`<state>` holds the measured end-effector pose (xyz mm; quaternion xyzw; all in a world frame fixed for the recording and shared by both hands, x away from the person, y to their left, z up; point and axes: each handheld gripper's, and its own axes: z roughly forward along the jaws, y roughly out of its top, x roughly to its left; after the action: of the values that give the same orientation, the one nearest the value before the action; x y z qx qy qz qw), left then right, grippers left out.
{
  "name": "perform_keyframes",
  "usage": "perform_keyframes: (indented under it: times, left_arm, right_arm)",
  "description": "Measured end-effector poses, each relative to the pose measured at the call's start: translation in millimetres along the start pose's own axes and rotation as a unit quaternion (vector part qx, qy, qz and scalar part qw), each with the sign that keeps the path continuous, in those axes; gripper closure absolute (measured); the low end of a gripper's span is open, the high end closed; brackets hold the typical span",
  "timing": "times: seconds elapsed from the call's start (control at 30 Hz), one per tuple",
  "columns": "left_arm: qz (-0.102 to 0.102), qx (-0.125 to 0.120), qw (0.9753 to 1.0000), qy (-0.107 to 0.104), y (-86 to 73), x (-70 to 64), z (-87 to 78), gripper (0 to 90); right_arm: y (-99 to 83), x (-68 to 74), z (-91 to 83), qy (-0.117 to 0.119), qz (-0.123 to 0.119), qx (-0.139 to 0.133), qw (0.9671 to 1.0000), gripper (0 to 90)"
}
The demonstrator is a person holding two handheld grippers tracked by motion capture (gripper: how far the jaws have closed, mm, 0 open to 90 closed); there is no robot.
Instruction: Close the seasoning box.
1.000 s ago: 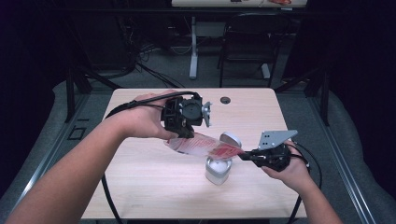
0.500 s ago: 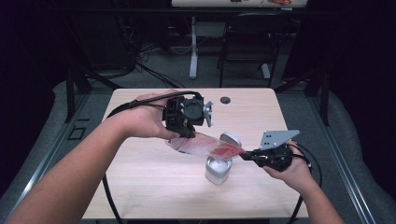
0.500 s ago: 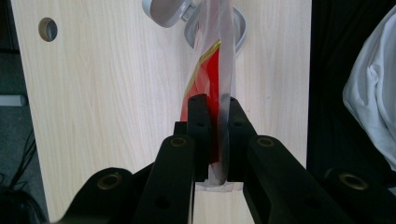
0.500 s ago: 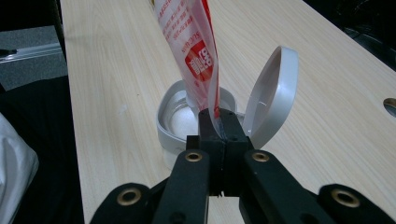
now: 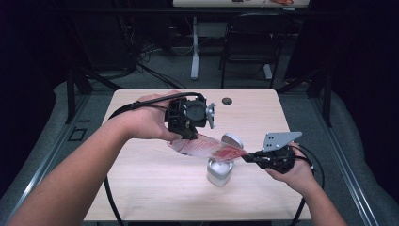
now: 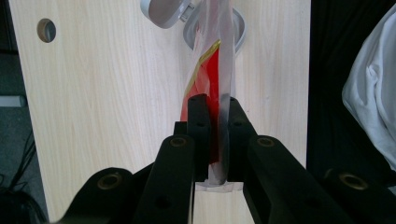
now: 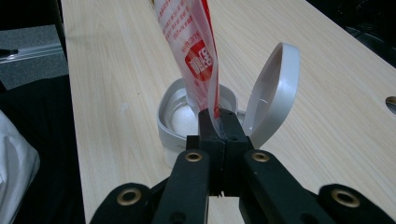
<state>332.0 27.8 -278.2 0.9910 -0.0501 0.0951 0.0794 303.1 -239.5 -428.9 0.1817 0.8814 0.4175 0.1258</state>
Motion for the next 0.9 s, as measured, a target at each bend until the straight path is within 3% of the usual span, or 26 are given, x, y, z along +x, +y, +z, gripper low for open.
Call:
perform_keyframes:
  times: [0.67, 0.9]
  left_arm:
    - [-0.002, -0.004, 1.0, -0.002, -5.2, -0.7, 2.0, 84.8]
    - [-0.012, -0.008, 0.9999, -0.007, -10.1, -1.2, 4.6, 84.8]
  right_arm:
    - [1.6, 0.6, 2.0, 0.0, -0.003, 0.0, 1.0, 90.0]
    - [2.6, 1.3, 4.1, -0.001, -0.003, 0.001, 1.0, 90.0]
